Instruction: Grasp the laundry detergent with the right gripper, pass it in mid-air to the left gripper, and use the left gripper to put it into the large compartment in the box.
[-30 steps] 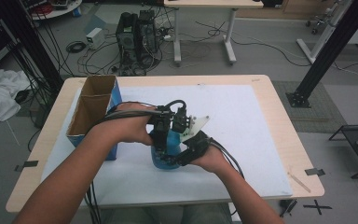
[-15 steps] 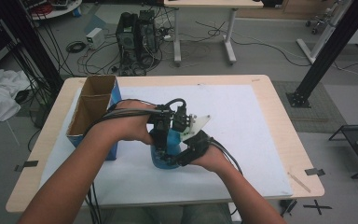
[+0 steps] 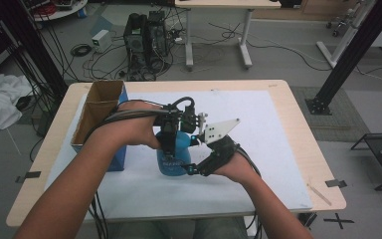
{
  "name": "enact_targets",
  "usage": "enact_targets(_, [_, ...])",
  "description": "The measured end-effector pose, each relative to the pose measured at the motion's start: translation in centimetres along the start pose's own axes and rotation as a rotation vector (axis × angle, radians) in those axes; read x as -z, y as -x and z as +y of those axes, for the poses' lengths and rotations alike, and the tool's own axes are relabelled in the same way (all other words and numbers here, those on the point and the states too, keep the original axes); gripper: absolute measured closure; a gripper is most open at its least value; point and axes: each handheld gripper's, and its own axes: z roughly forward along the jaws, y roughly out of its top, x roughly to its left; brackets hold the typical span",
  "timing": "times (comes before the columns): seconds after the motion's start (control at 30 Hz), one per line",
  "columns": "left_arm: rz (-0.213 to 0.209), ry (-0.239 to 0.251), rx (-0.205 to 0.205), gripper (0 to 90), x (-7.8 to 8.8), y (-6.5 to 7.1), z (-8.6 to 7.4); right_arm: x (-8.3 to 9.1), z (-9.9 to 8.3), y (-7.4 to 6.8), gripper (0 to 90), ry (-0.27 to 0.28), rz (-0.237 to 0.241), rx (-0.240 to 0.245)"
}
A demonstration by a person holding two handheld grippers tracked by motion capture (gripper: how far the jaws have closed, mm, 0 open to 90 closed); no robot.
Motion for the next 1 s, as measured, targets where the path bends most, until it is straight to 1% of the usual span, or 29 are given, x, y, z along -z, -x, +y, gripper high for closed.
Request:
enact_targets(0.03, [-0.006,0.008,0.018,38.8,0.2,-0.1,-0.2,0.3,0.0,0.0,19.2,-0.005,0.001,-0.006])
enact_targets(0.07, [-0.005,0.009,0.029,38.8,0.4,-0.2,-0.4,0.5,0.1,0.0,17.6,-0.004,-0.014,0.001])
enact_targets(0.1, [-0.002,0.011,0.032,38.8,0.7,-0.4,-0.7,0.6,0.1,0.0,14.7,-0.012,-0.021,-0.005])
enact_targets(0.13, [0.010,0.010,0.033,38.8,1.0,-0.6,-0.9,0.8,0.1,0.0,13.4,-0.019,-0.025,-0.013])
enact_targets(0.17, [0.004,0.008,0.052,38.8,1.3,-0.6,-1.2,1.0,0.1,-0.1,13.4,-0.020,-0.035,-0.018])
enact_targets(0.2, [0.004,0.011,0.067,38.8,1.6,-0.8,-1.4,1.2,0.2,0.3,13.4,-0.001,-0.053,0.023])
enact_targets(0.23, [0.008,0.005,0.069,38.8,2.0,-1.0,-1.7,1.4,0.2,0.3,13.4,-0.005,-0.056,0.026])
enact_targets(0.27, [0.009,-0.001,0.091,38.8,2.4,-1.2,-2.1,1.6,0.2,0.2,13.3,-0.006,-0.059,0.019])
enact_targets(0.33, [0.007,-0.002,0.123,38.7,3.1,-1.4,-2.6,2.0,0.3,0.1,13.3,-0.020,-0.057,0.003])
enact_targets(0.37, [0.005,0.003,0.143,38.7,3.4,-1.6,-2.9,2.3,0.3,0.0,13.2,-0.038,-0.065,-0.018])
enact_targets(0.4, [0.009,0.003,0.165,38.7,3.8,-1.7,-3.3,2.4,0.2,0.2,13.1,-0.037,-0.069,-0.007])
enact_targets(0.43, [0.015,0.000,0.182,38.7,4.2,-1.8,-3.6,2.6,0.2,0.2,13.1,-0.043,-0.071,-0.022])
enact_targets(0.47, [0.013,0.000,0.197,38.7,4.6,-2.0,-3.9,2.7,0.2,0.2,13.1,-0.041,-0.080,-0.025])
enact_targets(0.57, [0.027,-0.008,0.248,38.7,5.8,-2.4,-4.9,3.3,0.2,0.5,13.1,-0.059,-0.088,-0.034])
enact_targets(0.63, [0.027,-0.006,0.280,38.7,6.6,-2.8,-5.5,3.6,0.1,0.6,13.1,-0.069,-0.100,-0.044])
enact_targets(0.67, [0.030,-0.006,0.294,38.6,7.0,-2.9,-5.9,3.7,0.1,0.8,13.1,-0.070,-0.109,-0.037])
enact_targets(0.7, [0.031,0.001,0.309,38.7,7.4,-3.2,-6.3,3.9,0.1,0.9,13.1,-0.079,-0.107,-0.039])
enact_targets(0.73, [0.024,0.001,0.327,38.6,7.6,-3.4,-6.7,4.0,0.1,0.9,13.1,-0.079,-0.115,-0.049])
enact_targets(0.77, [0.015,-0.006,0.341,38.6,8.0,-3.7,-7.0,4.1,0.1,1.0,13.1,-0.075,-0.121,-0.050])
enact_targets(0.8, [0.017,0.004,0.362,38.6,8.3,-3.9,-7.5,4.2,0.1,1.1,13.1,-0.080,-0.126,-0.056])
enact_targets(0.83, [0.012,0.003,0.380,38.6,8.6,-4.1,-7.9,4.2,0.0,1.1,13.1,-0.073,-0.127,-0.058])
enact_targets(0.87, [0.007,0.007,0.412,38.6,8.7,-4.3,-8.3,4.3,0.0,1.1,13.1,-0.073,-0.133,-0.064])
enact_targets(1.0, [-0.005,0.018,0.497,38.6,9.5,-5.0,-10.0,4.4,-0.2,1.3,13.1,-0.094,-0.144,-0.073])
